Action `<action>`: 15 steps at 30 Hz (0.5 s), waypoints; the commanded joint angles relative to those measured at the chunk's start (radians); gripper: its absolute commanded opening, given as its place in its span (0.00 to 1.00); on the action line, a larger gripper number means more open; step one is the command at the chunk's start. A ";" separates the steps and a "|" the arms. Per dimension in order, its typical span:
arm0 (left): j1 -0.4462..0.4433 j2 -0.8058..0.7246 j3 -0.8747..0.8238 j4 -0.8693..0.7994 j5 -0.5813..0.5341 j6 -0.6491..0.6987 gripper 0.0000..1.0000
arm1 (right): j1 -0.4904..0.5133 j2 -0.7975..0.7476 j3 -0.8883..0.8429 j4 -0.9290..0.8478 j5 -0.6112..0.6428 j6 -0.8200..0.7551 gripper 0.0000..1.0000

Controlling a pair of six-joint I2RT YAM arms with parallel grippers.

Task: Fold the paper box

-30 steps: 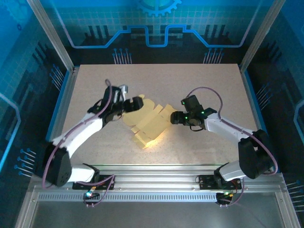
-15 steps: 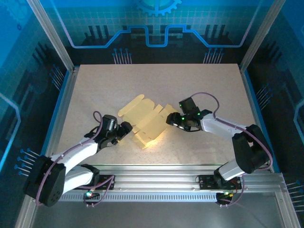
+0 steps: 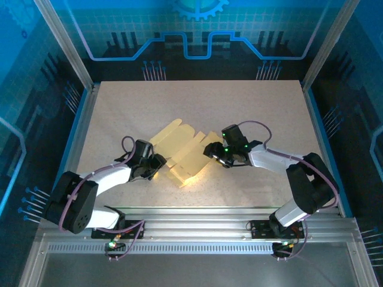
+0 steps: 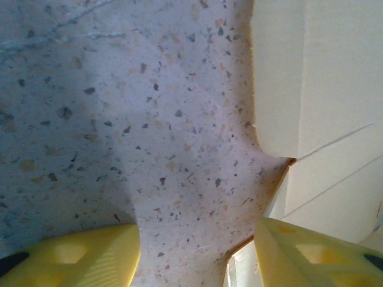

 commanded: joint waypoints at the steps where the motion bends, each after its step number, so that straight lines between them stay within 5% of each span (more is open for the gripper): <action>1: -0.020 0.084 0.023 0.320 0.114 0.004 0.52 | 0.013 0.027 -0.014 0.053 -0.043 0.039 0.64; 7: -0.021 -0.038 0.059 0.130 0.047 0.071 0.60 | 0.013 0.042 -0.010 0.070 -0.052 0.042 0.63; 15: -0.021 -0.059 0.063 0.100 0.057 0.065 0.60 | 0.014 0.067 -0.001 0.087 -0.073 0.048 0.63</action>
